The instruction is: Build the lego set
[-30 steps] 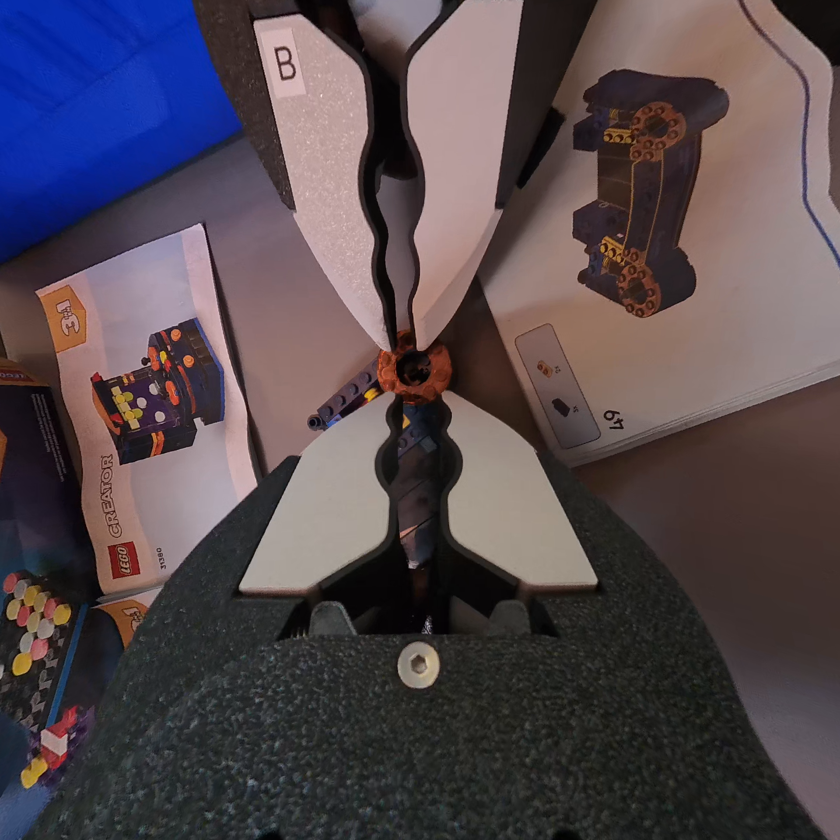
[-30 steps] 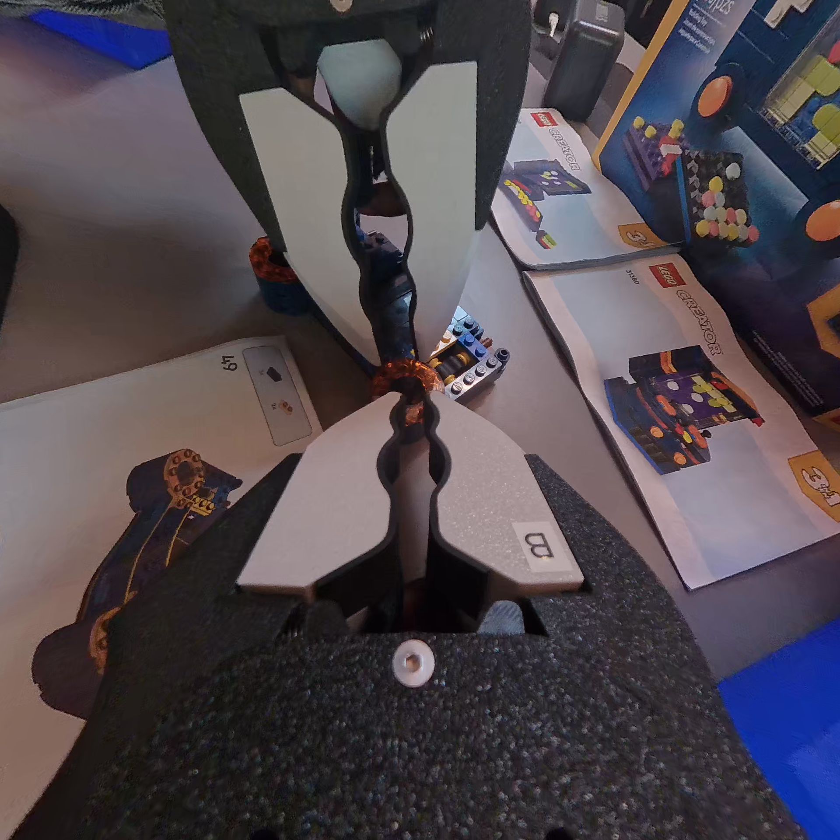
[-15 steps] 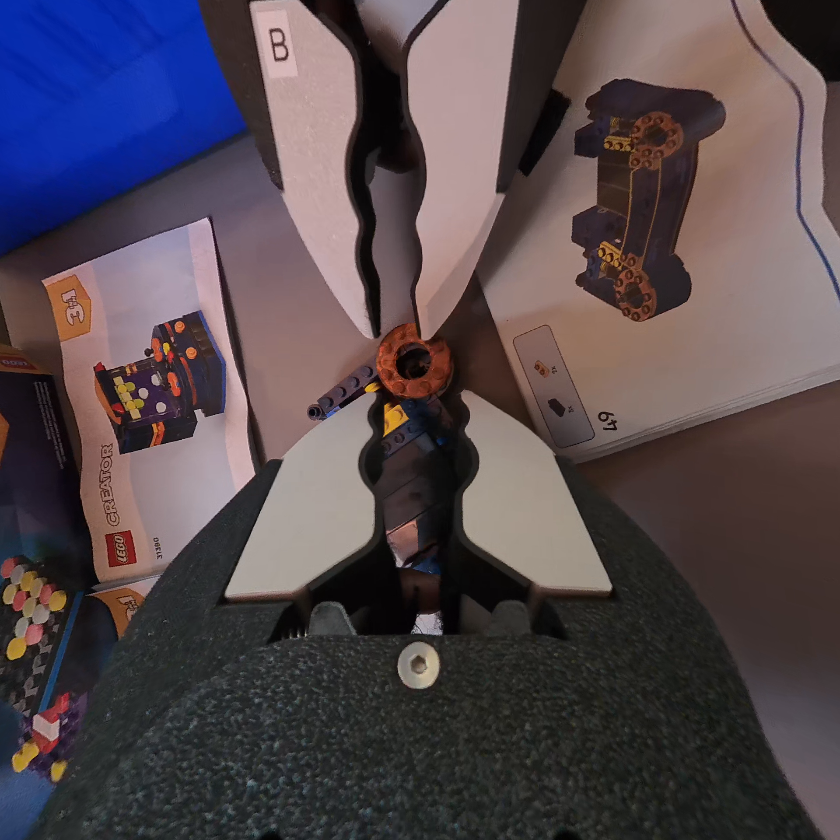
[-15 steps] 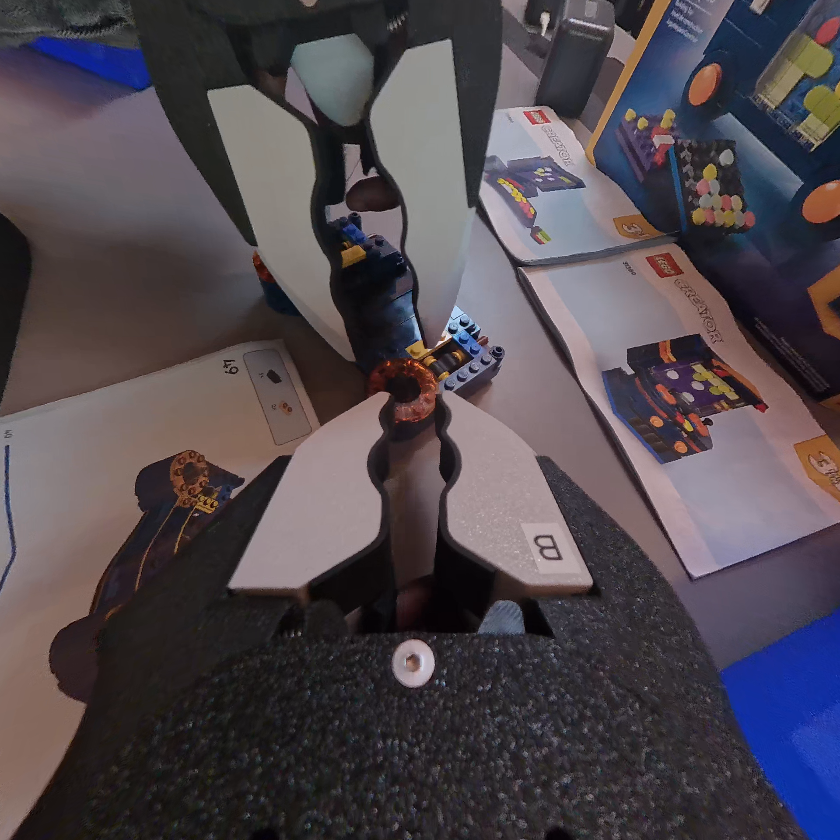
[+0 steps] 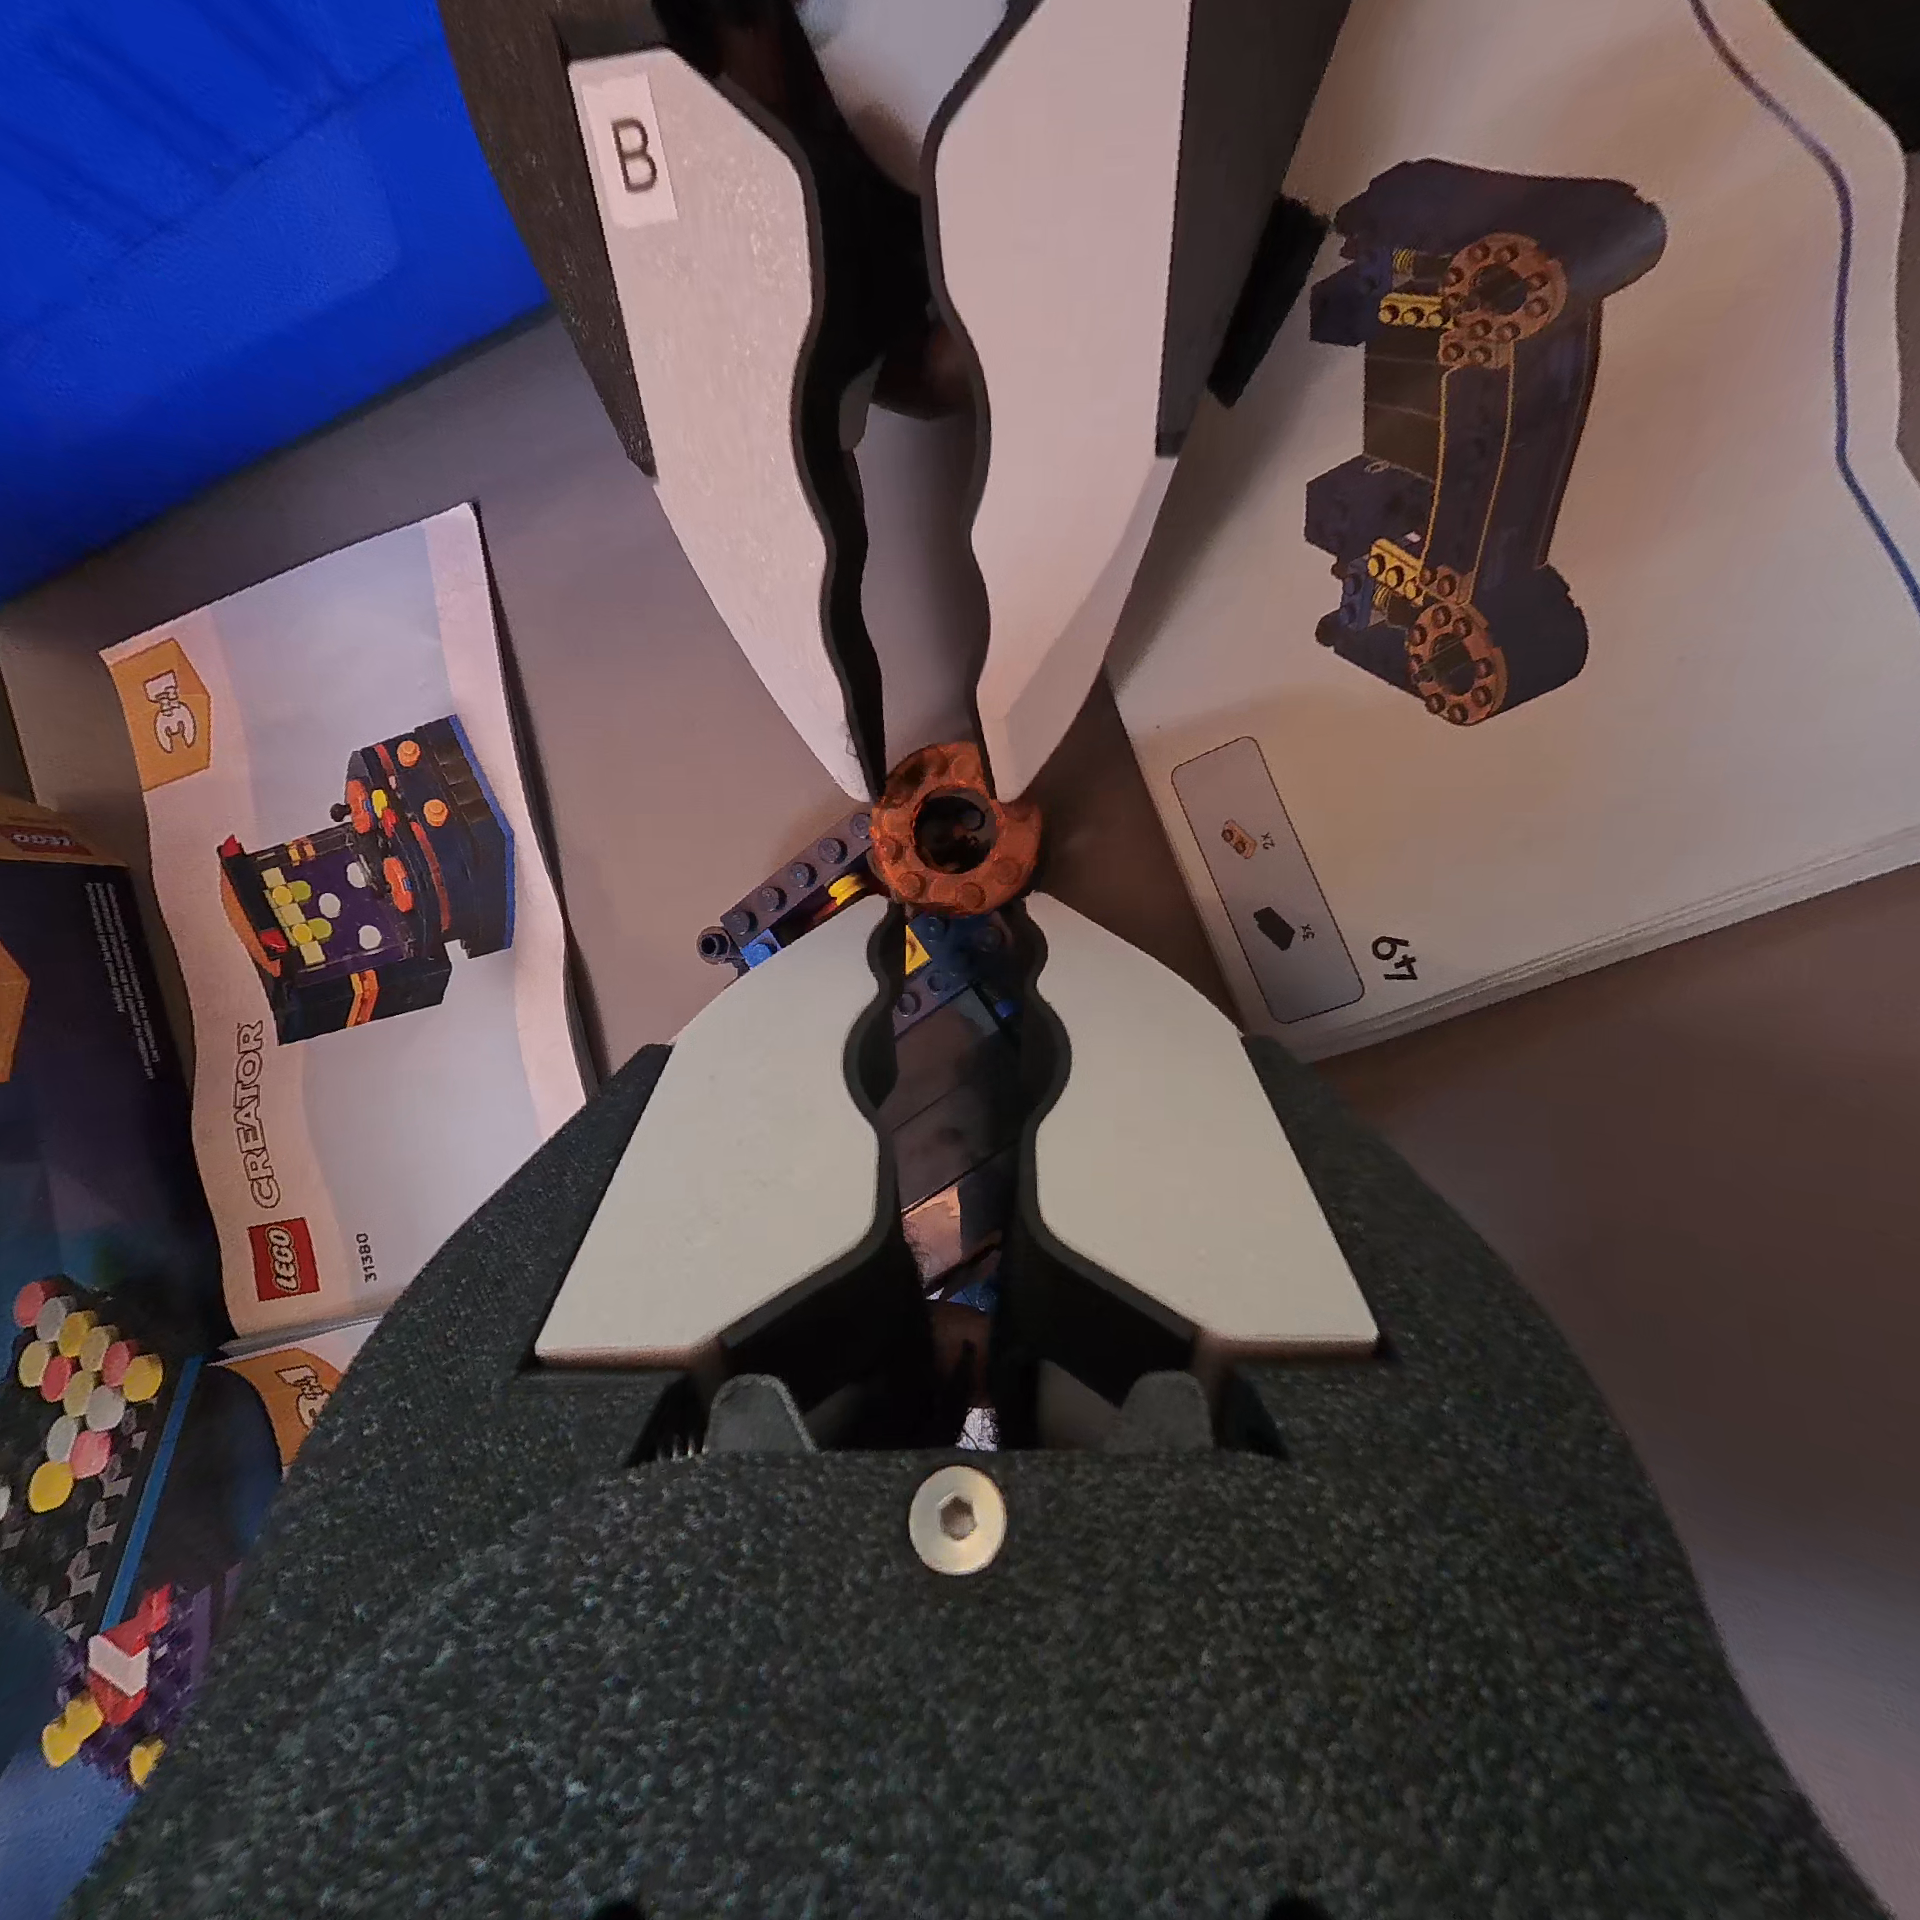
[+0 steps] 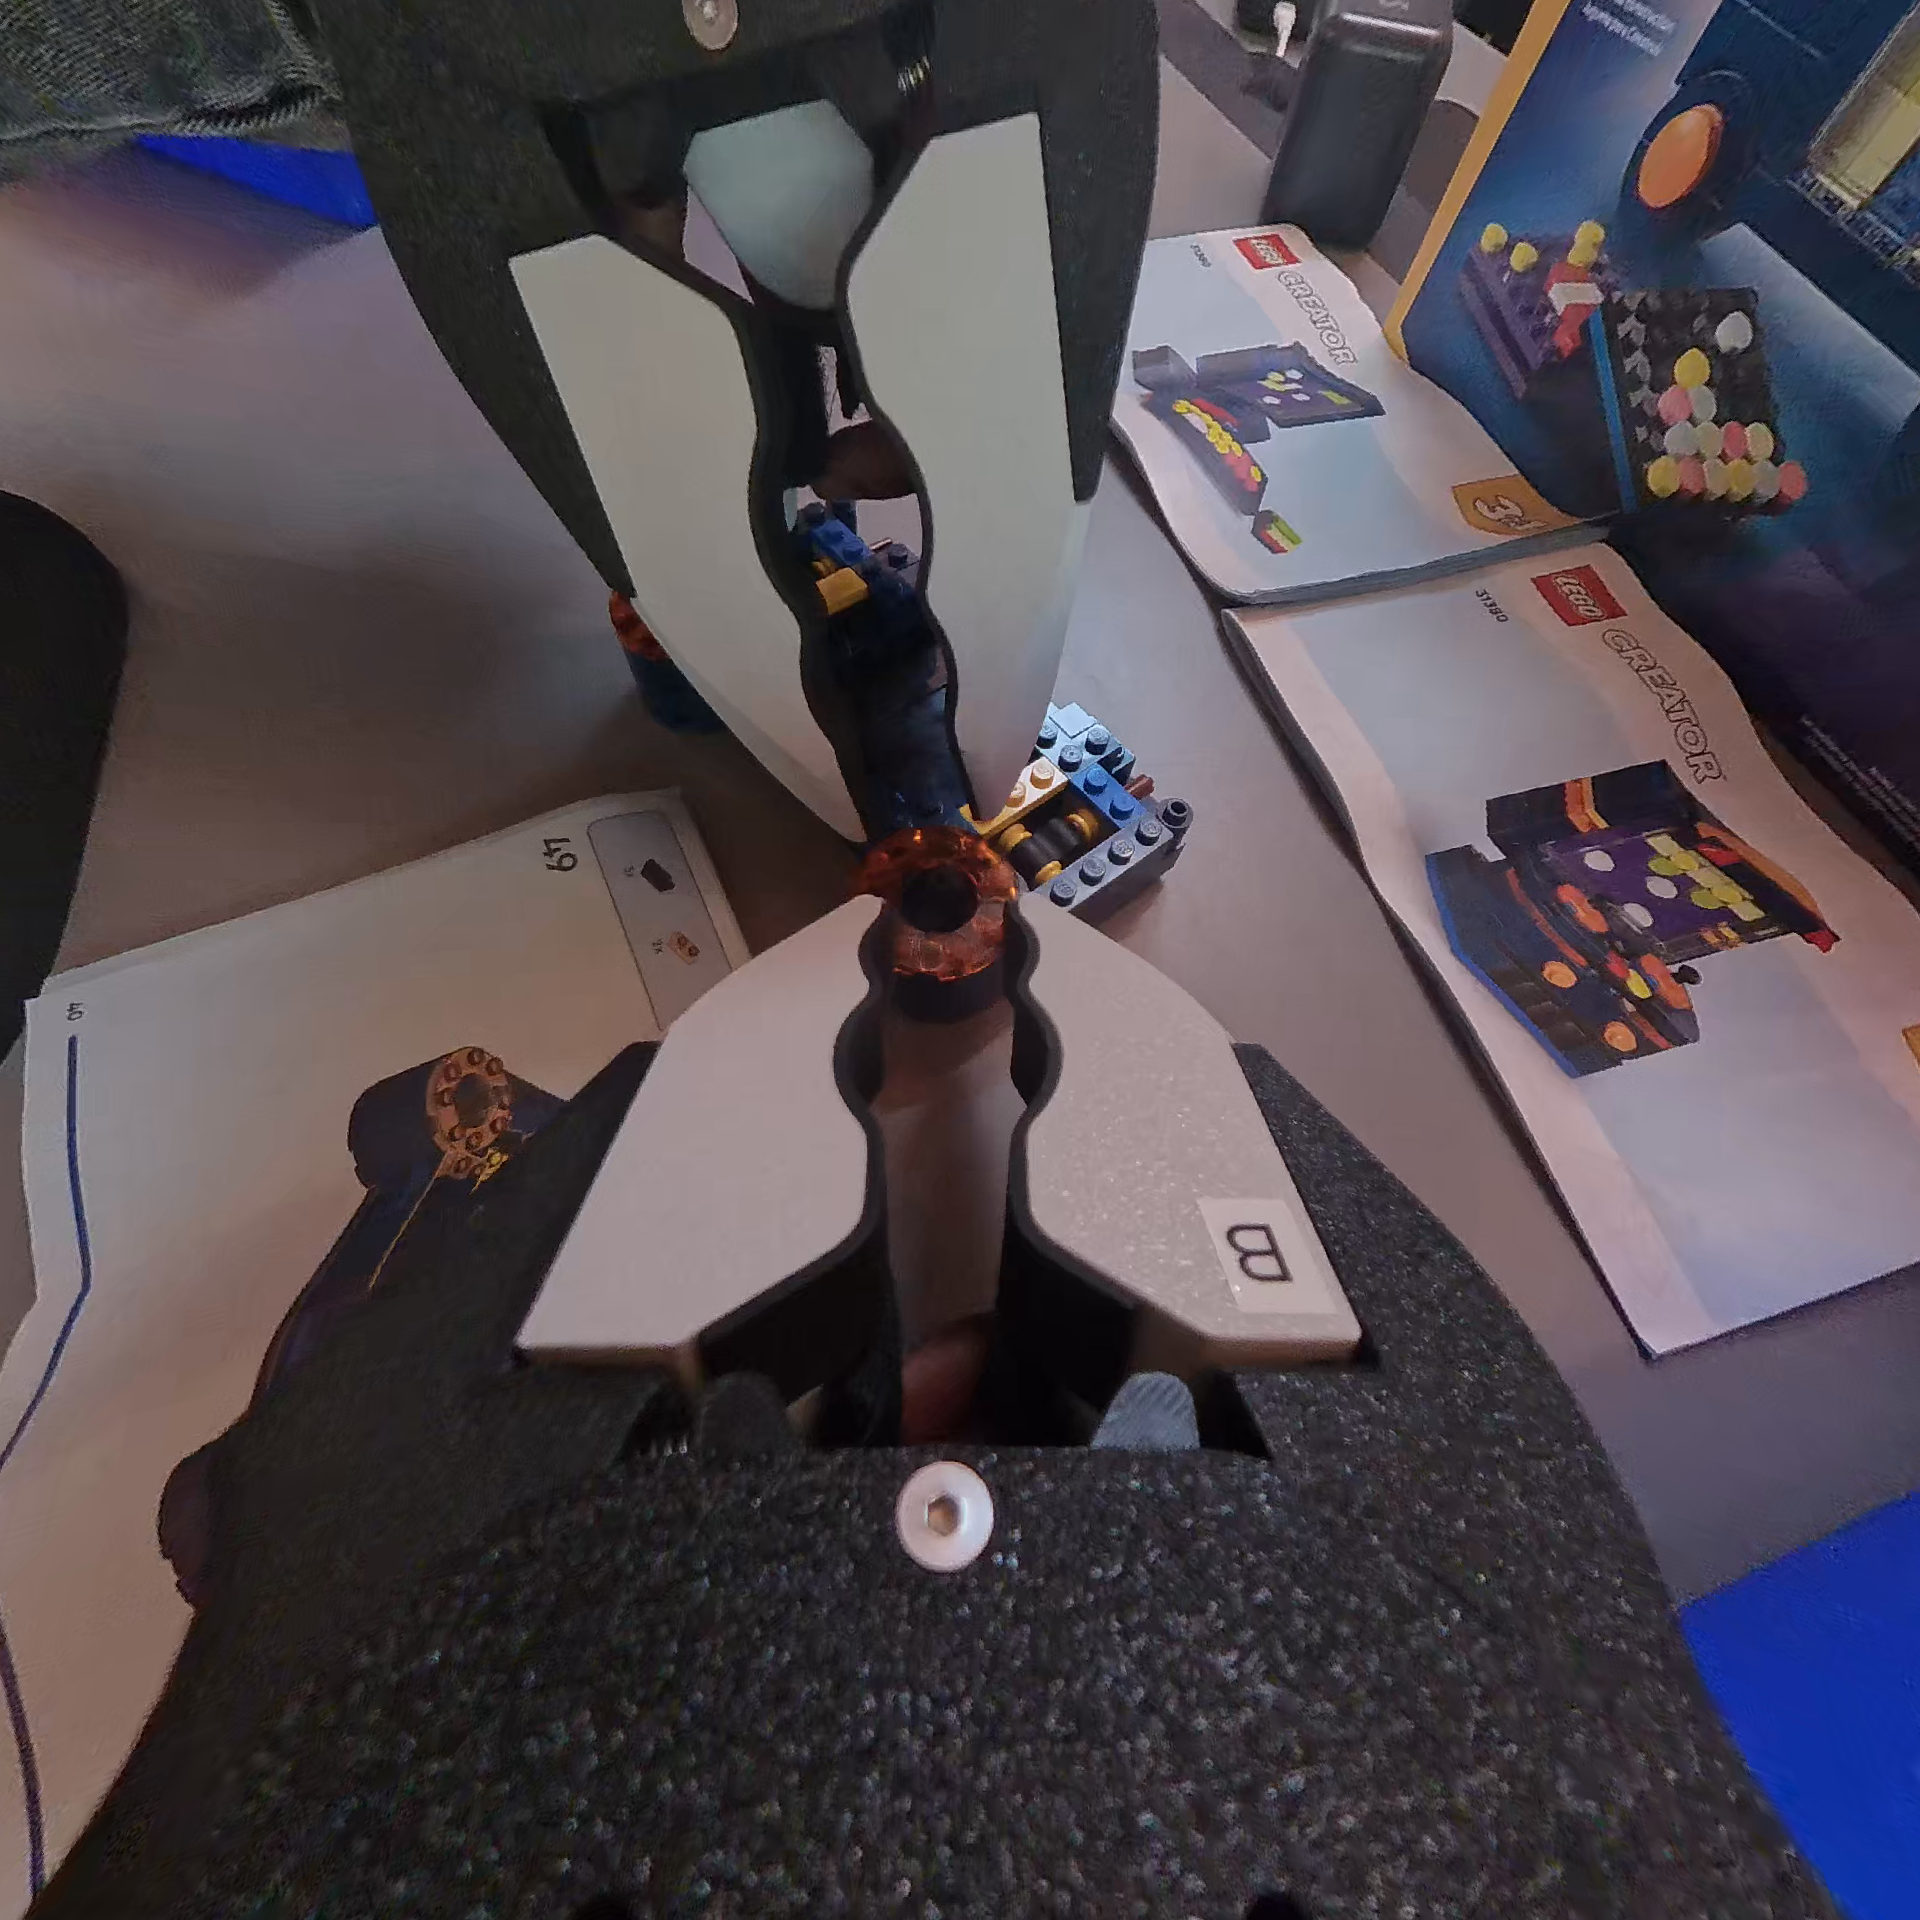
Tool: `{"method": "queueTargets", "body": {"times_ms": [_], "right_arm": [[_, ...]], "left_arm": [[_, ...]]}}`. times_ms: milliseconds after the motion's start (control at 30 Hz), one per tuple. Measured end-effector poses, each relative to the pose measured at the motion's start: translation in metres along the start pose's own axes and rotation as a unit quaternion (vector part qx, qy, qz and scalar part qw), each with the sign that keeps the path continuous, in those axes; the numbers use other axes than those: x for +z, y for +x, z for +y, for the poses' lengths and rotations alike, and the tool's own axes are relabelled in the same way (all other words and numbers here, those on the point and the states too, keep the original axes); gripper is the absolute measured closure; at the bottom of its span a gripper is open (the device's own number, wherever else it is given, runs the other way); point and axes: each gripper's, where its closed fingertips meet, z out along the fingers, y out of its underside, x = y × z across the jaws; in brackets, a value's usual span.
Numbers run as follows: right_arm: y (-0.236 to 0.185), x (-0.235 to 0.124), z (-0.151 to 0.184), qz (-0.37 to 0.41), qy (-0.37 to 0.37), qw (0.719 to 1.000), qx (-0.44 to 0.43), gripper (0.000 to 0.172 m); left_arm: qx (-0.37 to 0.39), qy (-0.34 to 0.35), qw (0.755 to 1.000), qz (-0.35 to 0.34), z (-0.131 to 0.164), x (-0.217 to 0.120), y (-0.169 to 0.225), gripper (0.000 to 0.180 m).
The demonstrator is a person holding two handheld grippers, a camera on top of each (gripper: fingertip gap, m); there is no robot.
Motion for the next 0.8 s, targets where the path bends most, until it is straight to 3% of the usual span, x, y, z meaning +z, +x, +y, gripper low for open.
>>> {"method": "queueTargets", "body": {"times_ms": [800], "right_arm": [[0.0032,0.0013,0.0005,0.006,-0.003,1.0,-0.008,0.155]], "left_arm": [[-0.017,0.018,1.0,0.01,-0.0041,0.0011,-0.0013,0.175]]}}
